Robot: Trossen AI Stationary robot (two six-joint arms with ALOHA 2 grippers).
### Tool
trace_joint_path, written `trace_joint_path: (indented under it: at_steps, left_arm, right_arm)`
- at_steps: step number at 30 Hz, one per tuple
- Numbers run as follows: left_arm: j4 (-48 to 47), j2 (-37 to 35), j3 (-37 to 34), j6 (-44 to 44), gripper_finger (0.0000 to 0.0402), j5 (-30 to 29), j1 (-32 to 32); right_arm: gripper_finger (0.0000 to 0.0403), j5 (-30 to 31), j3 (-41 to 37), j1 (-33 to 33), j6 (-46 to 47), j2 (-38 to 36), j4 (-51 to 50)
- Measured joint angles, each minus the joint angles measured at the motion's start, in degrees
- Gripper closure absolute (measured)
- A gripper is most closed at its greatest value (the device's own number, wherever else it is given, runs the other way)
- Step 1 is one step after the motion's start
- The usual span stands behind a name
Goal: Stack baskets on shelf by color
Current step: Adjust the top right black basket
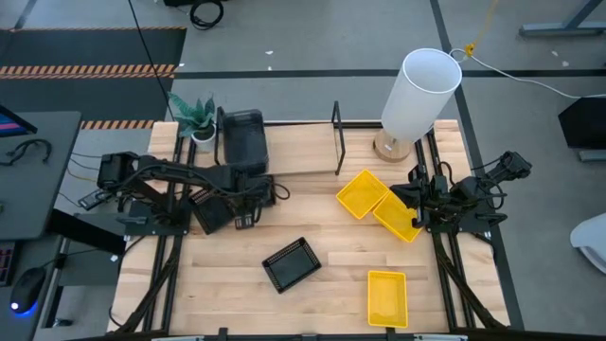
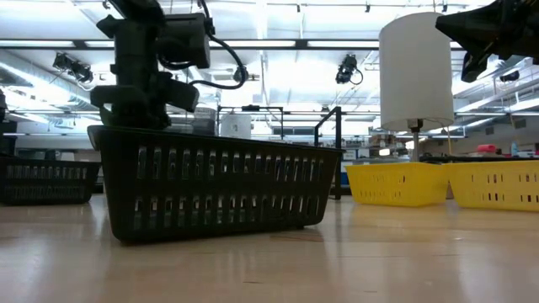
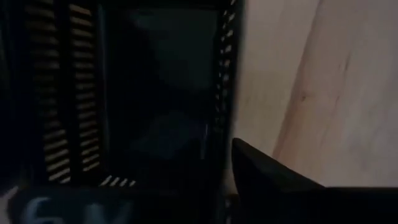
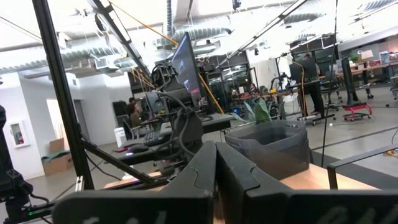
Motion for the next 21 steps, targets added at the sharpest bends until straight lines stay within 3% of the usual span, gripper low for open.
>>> trace_joint_path:
  at_steps: [5, 21]
  left_arm:
    - [0.0, 0.0, 0.0, 0.0, 0.0385, 2.0, -0.4]
    - [-1.1, 0.0, 1.8, -0.3, 0.0388, 2.8, -1.9]
  right_arm:
    - [0.0387, 0.0, 0.0, 0.0, 0.0, 0.0, 0.0]
    - [0.0387, 0.0, 0.0, 0.0, 0.0, 0.0, 0.0]
